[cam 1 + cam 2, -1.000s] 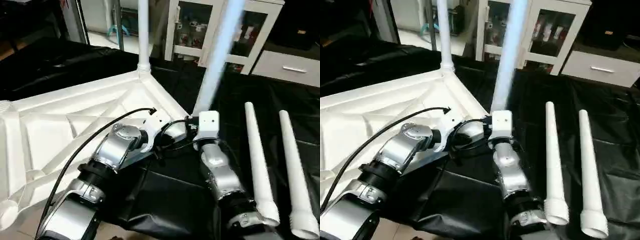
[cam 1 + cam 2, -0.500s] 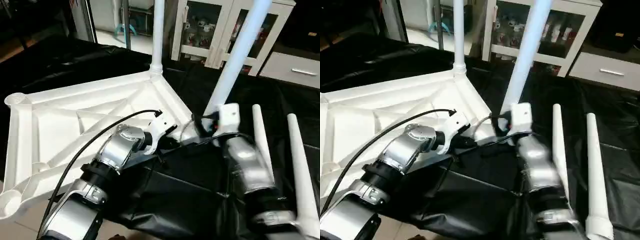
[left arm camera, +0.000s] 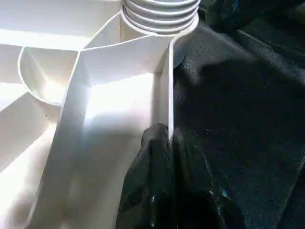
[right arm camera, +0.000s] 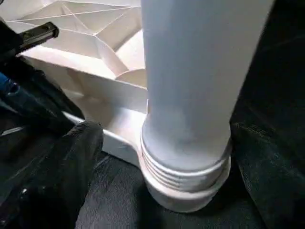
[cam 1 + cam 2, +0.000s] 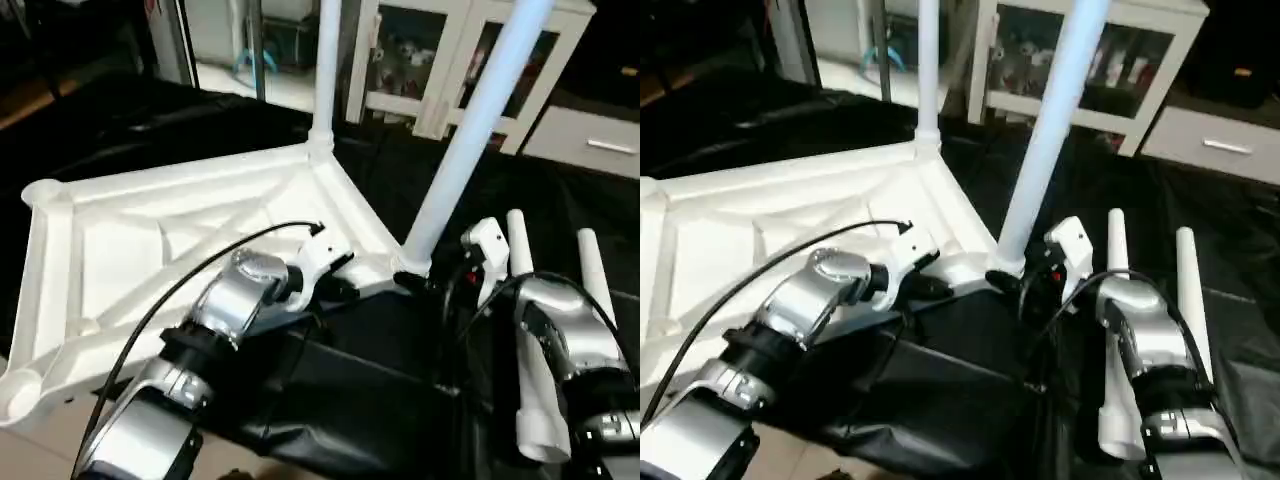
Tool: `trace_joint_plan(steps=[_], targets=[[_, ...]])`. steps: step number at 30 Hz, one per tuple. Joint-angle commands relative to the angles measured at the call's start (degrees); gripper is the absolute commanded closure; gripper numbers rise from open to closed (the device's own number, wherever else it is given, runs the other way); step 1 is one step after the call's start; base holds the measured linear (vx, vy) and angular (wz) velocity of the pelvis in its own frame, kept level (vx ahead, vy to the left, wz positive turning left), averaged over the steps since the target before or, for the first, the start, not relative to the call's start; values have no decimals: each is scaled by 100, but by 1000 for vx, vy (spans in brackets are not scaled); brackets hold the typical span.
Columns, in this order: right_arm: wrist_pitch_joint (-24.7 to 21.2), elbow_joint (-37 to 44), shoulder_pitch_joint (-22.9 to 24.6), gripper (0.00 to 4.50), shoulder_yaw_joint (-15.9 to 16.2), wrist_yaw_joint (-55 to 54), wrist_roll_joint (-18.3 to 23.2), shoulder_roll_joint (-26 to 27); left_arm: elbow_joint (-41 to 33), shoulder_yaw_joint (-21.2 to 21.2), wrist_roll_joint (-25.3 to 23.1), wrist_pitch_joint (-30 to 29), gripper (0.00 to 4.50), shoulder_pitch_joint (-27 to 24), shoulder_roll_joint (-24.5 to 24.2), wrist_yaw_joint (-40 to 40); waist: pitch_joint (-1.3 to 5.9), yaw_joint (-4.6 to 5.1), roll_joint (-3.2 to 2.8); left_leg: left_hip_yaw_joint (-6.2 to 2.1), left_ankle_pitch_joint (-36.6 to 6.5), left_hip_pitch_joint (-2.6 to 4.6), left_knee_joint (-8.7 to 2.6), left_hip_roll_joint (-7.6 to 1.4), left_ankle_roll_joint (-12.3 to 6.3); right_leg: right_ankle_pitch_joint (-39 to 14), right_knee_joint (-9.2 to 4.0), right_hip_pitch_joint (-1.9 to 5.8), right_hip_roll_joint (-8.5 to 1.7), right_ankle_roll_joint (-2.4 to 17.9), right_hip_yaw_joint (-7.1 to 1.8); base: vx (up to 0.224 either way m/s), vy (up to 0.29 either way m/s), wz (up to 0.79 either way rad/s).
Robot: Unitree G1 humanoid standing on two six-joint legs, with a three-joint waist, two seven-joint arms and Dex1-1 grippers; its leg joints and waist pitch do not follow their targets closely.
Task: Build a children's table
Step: Rotate leg to tighten
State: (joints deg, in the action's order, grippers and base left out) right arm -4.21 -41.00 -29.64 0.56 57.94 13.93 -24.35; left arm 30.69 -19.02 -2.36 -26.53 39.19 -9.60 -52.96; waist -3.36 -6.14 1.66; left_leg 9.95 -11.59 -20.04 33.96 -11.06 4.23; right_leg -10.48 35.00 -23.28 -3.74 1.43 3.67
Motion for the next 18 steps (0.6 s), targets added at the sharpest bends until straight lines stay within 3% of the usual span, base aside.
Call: trace_joint_plan(steps=[1,5,9,10,12,13,18], targets=[[186,-510,-247,3,-28,166,-57,-81,106,-131,12,-66,450,-51,34,-104,391,3,26,-36,-683,4,-359,-218,-488,-693,-388,360,-480,1612,-261,0,0,0],[250,-675,-347,3,-11,182,-98,-73,98,-134,13,-70,450,-55,30,-107,412,-11,32,-35,-437,-2,-338,-220,-595,-281,-332,369,-473,1678,-259,0,0,0],[363,-936,-487,3,-23,279,-120,-25,63,-143,16,-87,450,-74,23,-116,409,-17,35,-34,-488,5,-337,-226,-651,-371,-341,365,-482,1695,-251,0,0,0],[369,-953,-496,29,-24,285,-120,-20,60,-144,16,-89,450,-75,23,-117,406,-15,45,-32,-523,0,-340,-223,-632,-476,-350,368,-486,1692,-250,0,0,0],[545,-1273,-654,29,-76,364,-116,66,31,-151,18,-103,450,-94,17,-123,405,-21,32,-34,-556,5,-341,-227,-603,-569,-354,361,-486,1663,-251,0,0,0],[630,-1400,-715,60,-104,385,-106,103,17,-155,19,-109,450,-101,13,-127,410,-12,31,-35,-561,4,-343,-232,-588,-577,-352,353,-493,1691,-246,0,0,0],[715,-1506,-776,90,-174,425,-57,156,-14,-162,17,-127,450,-119,6,-132,426,-30,20,-31,-341,7,-325,-237,-694,-120,-294,361,-474,1789,-248,0,0,0]])
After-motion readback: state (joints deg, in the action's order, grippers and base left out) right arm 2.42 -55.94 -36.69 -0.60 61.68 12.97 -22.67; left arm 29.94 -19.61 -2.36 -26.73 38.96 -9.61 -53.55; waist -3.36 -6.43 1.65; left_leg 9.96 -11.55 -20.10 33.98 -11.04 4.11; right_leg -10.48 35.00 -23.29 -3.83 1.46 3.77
